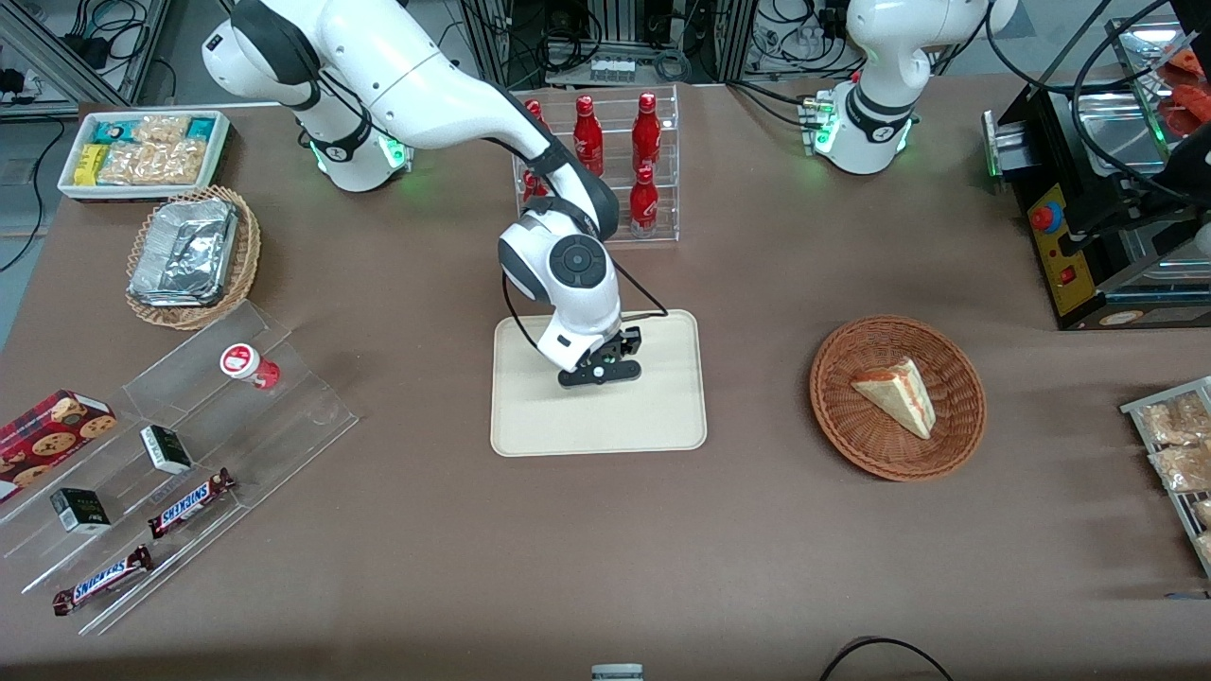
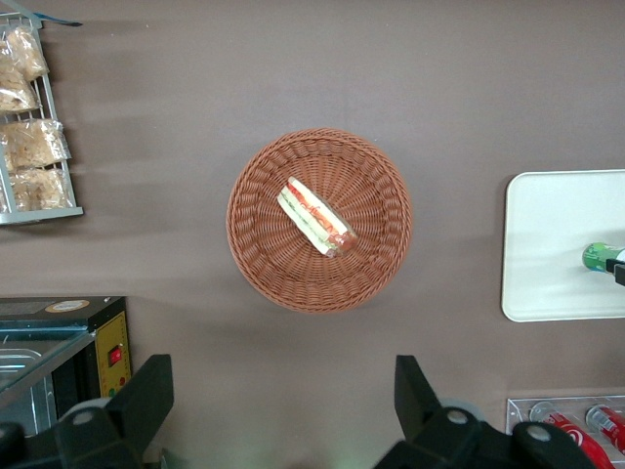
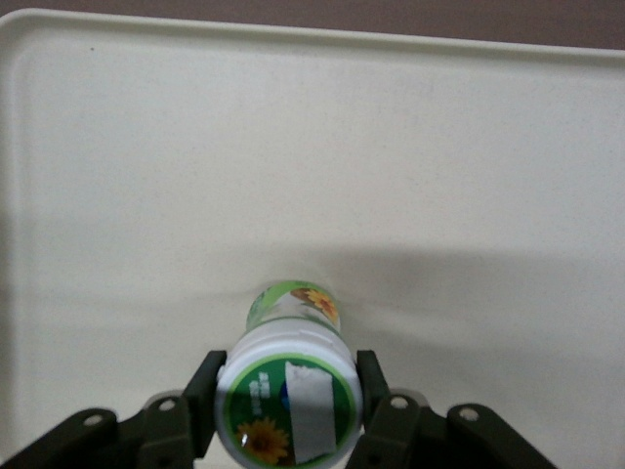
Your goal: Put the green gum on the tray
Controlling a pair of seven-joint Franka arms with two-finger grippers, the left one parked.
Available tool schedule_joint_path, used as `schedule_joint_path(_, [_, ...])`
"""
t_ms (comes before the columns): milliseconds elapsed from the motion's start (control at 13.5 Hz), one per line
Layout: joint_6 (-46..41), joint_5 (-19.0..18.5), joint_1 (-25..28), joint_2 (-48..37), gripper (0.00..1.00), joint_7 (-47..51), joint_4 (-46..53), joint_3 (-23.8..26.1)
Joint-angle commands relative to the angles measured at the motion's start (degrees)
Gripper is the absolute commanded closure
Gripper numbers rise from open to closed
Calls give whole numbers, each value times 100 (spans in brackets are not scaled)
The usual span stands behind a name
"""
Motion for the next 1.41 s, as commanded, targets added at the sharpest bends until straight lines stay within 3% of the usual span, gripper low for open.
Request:
schedule_joint_path(0, [58,108,65,188,0,16,162,-57])
schedule_joint_path(520, [-134,257,-23,-241,0,-19,145,-39])
schedule_joint_path(1041, [-1741,240,-49,-1533,0,-45,-127,-101])
schedule_joint_path(1338, [-3129,205,-426,-2648,0,-307,-215,-101])
